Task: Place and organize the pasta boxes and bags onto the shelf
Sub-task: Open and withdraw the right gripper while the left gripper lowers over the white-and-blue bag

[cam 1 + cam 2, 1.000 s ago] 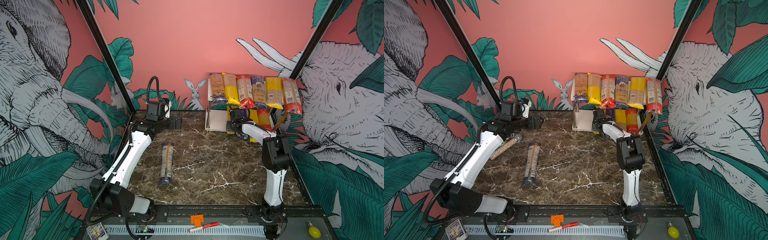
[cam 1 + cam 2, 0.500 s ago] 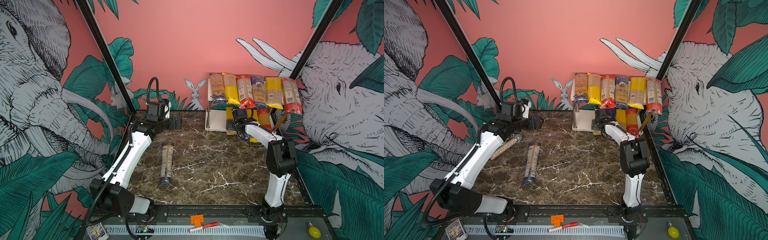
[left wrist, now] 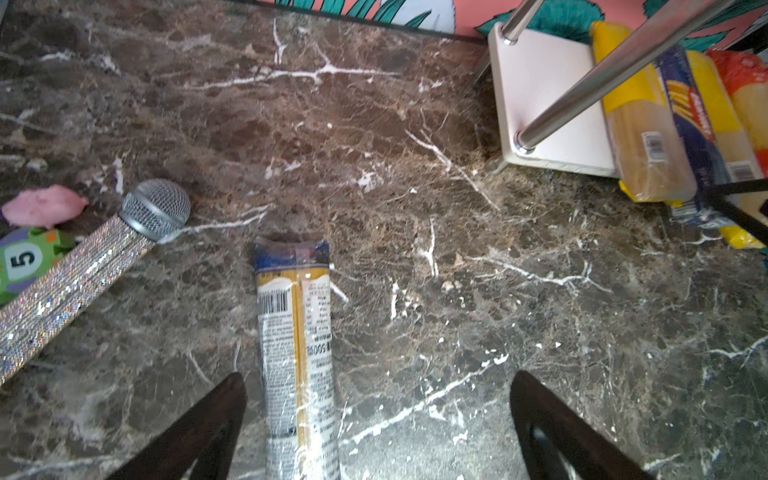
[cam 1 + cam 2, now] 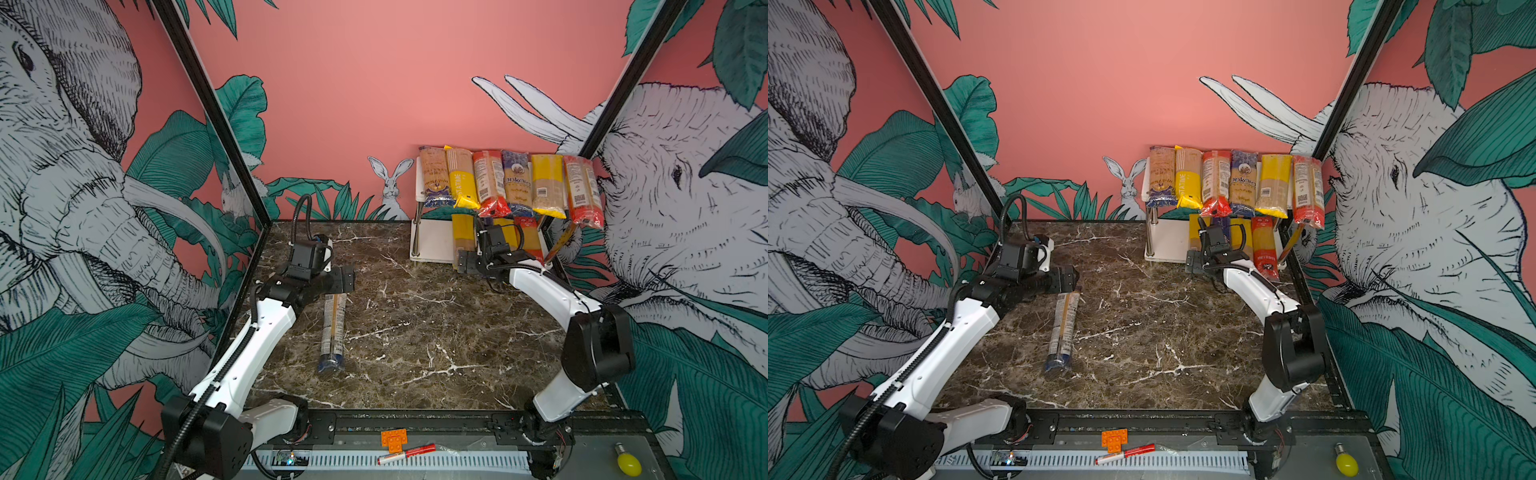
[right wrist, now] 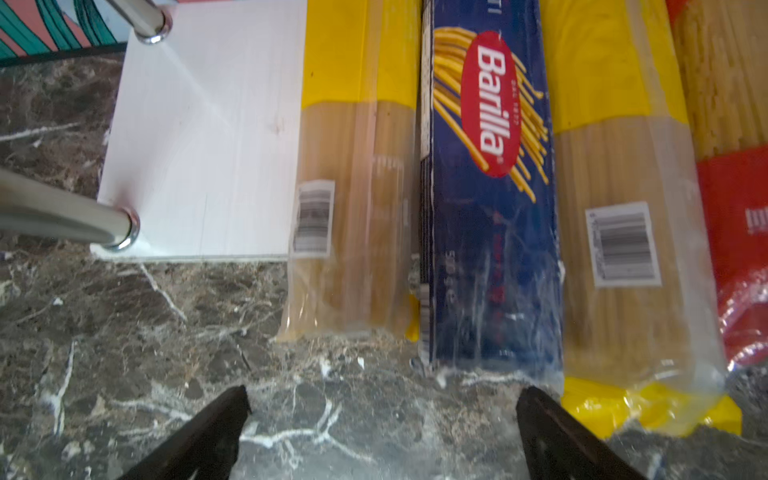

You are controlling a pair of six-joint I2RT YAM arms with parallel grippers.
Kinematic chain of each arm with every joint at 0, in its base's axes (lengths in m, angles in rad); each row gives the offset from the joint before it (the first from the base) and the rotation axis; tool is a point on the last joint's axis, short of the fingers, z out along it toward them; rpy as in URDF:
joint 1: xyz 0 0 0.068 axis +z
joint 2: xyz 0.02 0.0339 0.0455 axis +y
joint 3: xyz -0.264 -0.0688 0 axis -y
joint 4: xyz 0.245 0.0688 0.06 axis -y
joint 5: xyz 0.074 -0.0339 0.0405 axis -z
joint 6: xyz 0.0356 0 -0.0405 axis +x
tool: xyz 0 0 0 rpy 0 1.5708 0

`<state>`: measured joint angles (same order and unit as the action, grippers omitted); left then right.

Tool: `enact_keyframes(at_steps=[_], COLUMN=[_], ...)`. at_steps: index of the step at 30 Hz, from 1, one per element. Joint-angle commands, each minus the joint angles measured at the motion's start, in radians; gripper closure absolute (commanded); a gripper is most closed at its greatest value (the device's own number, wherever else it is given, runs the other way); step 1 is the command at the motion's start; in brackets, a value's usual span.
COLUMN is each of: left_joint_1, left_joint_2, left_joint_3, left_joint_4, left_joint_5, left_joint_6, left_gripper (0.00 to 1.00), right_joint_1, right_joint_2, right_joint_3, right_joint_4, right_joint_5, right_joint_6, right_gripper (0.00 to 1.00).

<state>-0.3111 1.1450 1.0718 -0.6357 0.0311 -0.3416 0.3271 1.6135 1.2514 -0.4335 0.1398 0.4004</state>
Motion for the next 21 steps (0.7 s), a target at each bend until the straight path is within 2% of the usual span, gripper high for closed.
enact_keyframes(at_steps=[1, 10, 16, 21], left_joint_1=[0.005, -0.027, -0.152, -0.175], left_joint_2=[-0.076, -0.215, -0.241, -0.285], left_joint_3=[-0.062, -0.316, -0.387, -0.428], left_joint_4=[-0.036, -0.032, -0.059, -0.104], left_joint_5=[-0.024, 0.004, -0.067, -0.088], left_joint_6=[-0.058, -0.252, -0.347, -0.396], left_gripper=[0.01, 0.01, 0.01, 0.01], right_joint_1=[0.035, 0.106, 0.138, 0.156], right_joint_2=[-0.088, -0.293, -0.385, -0.434], right_joint_3=[-0.062, -0.216, -0.289, -0.329], right_joint_4=[-0.034, -0.078, -0.120, -0.126], right_joint_5=[0.018, 0.020, 0.030, 0.022], right_joint_6=[-0.004, 0.030, 0.043, 0.067], right_gripper=[0.01, 0.01, 0.01, 0.01])
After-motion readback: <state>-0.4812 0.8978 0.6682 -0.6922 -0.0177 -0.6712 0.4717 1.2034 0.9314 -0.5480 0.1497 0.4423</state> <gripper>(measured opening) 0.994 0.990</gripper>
